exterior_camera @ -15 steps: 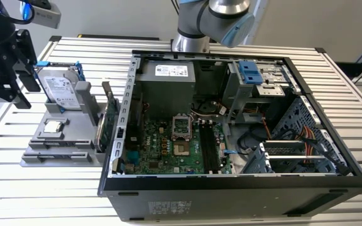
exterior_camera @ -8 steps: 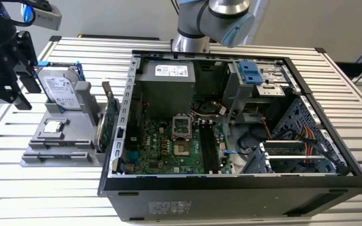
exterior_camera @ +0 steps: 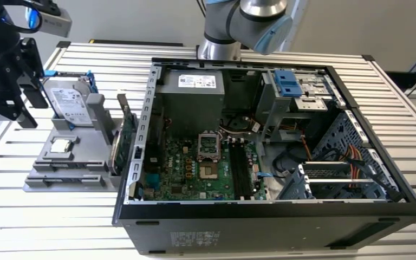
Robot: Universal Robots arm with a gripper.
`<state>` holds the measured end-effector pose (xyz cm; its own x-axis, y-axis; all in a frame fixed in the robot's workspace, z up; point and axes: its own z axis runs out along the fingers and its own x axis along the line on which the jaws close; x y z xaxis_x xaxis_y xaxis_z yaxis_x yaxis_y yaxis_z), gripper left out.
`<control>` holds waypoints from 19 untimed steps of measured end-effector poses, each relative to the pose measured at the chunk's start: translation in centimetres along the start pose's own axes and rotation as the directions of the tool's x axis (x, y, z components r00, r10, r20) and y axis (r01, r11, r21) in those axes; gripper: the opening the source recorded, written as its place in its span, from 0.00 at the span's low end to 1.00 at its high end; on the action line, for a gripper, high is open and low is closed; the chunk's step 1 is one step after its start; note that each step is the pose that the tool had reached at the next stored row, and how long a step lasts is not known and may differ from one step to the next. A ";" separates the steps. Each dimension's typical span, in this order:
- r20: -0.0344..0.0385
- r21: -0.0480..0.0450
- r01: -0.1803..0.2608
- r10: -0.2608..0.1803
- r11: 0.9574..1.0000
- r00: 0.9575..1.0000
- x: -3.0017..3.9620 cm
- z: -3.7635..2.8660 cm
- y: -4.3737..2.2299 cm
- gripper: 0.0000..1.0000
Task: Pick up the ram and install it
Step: 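Pick up the ram and move it above insertion slot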
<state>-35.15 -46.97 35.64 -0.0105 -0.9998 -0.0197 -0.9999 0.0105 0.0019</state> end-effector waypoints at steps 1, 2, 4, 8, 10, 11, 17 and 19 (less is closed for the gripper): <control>0.000 0.000 0.000 0.000 1.000 1.000 0.00 0.04 0.00 1.00; 0.000 0.000 0.000 0.000 1.000 1.000 0.00 0.08 0.00 1.00; -0.001 0.000 0.000 0.000 1.000 1.000 0.00 0.14 0.00 1.00; -0.001 0.000 0.000 0.000 1.000 1.000 0.01 0.26 0.00 1.00; -0.001 0.000 0.000 0.000 1.000 1.000 0.01 0.29 0.00 1.00; -0.001 0.000 0.000 0.000 1.000 1.000 0.01 0.30 0.00 1.00; -0.001 0.000 0.000 0.000 1.000 1.000 0.01 0.40 0.00 1.00; -0.001 0.000 0.000 0.000 1.000 1.000 0.01 0.45 0.00 1.00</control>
<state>-35.15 -46.97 35.19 -0.0105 -0.9998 -0.0189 -0.9999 0.0105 0.0019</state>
